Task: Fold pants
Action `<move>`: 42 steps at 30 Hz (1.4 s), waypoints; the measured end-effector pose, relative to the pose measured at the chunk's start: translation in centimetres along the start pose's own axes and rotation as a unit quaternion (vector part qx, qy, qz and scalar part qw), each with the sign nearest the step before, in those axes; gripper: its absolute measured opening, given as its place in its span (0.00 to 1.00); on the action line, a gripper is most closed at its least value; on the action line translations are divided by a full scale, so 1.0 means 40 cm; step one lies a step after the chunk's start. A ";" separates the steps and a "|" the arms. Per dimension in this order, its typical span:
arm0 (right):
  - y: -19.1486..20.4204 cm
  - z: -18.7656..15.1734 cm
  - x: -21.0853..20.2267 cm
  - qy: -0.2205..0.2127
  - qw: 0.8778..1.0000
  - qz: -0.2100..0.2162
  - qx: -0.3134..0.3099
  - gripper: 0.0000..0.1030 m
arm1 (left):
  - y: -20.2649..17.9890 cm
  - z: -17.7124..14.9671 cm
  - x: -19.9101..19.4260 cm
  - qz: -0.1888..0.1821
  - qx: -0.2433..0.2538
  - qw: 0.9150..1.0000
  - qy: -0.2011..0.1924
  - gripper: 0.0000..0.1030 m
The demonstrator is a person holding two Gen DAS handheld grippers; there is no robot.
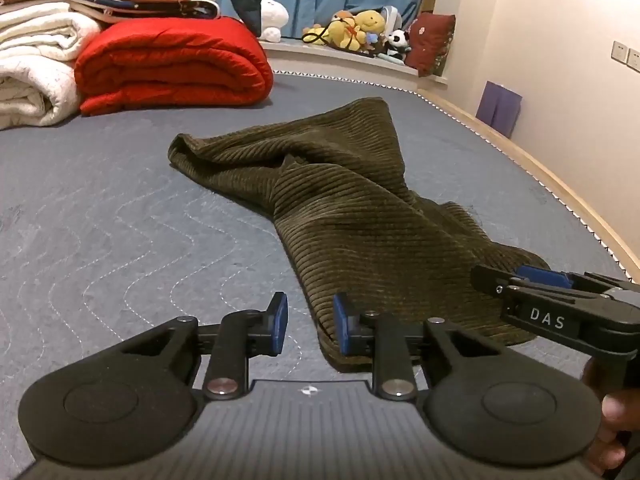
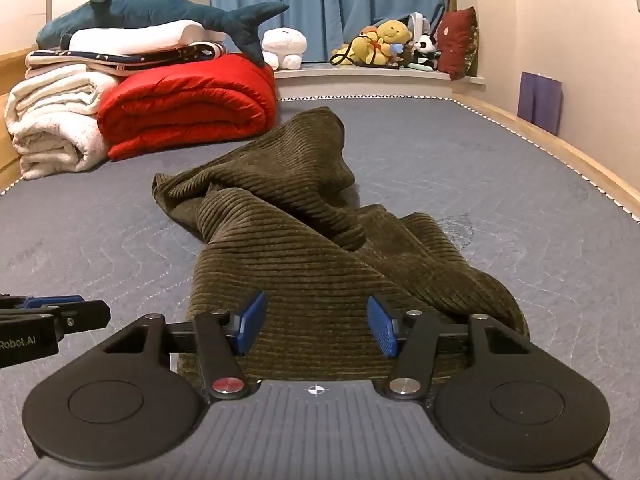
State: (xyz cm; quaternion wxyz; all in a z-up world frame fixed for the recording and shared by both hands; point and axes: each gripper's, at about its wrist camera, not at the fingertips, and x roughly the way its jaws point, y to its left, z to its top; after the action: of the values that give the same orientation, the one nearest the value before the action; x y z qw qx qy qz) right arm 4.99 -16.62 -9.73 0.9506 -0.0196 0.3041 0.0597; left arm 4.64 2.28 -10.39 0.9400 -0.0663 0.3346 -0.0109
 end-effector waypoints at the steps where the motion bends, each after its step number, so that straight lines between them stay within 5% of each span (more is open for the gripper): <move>1: 0.004 -0.001 0.003 0.002 1.000 -0.002 -0.002 0.57 | 0.000 0.000 -0.001 0.001 0.000 1.000 0.000 0.27; 14: 0.027 -0.011 0.019 0.010 1.000 -0.011 -0.012 0.57 | -0.008 -0.006 -0.015 -0.006 0.003 1.000 -0.003 0.27; 19: 0.033 -0.014 0.024 0.014 1.000 -0.003 -0.015 0.33 | -0.008 -0.002 -0.017 -0.010 0.002 1.000 -0.003 0.25; 29: 0.042 -0.018 0.029 0.005 1.000 -0.004 -0.020 0.26 | -0.005 -0.001 -0.015 -0.039 0.005 0.999 0.011 0.02; 34: 0.046 -0.018 0.029 0.022 0.999 -0.008 -0.039 0.15 | -0.008 0.003 -0.017 -0.043 0.007 0.999 0.012 0.00; 39: 0.071 0.024 0.030 0.011 0.997 0.025 -0.072 0.16 | 0.042 0.032 -0.011 -0.028 -0.027 0.999 0.008 0.00; 41: 0.103 0.051 0.042 0.024 0.991 0.054 -0.118 0.29 | 0.069 0.044 -0.005 -0.016 -0.044 0.999 0.008 0.00; 42: 0.119 0.057 0.053 0.038 0.988 0.068 -0.137 0.48 | 0.080 0.048 -0.003 -0.009 -0.051 0.999 0.008 0.00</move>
State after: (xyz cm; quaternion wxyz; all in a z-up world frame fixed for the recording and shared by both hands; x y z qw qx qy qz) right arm 7.42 -11.50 -9.12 0.9205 -0.1312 0.3293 0.1645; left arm 5.68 5.70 -9.27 0.9327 -0.1166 0.3413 -0.0025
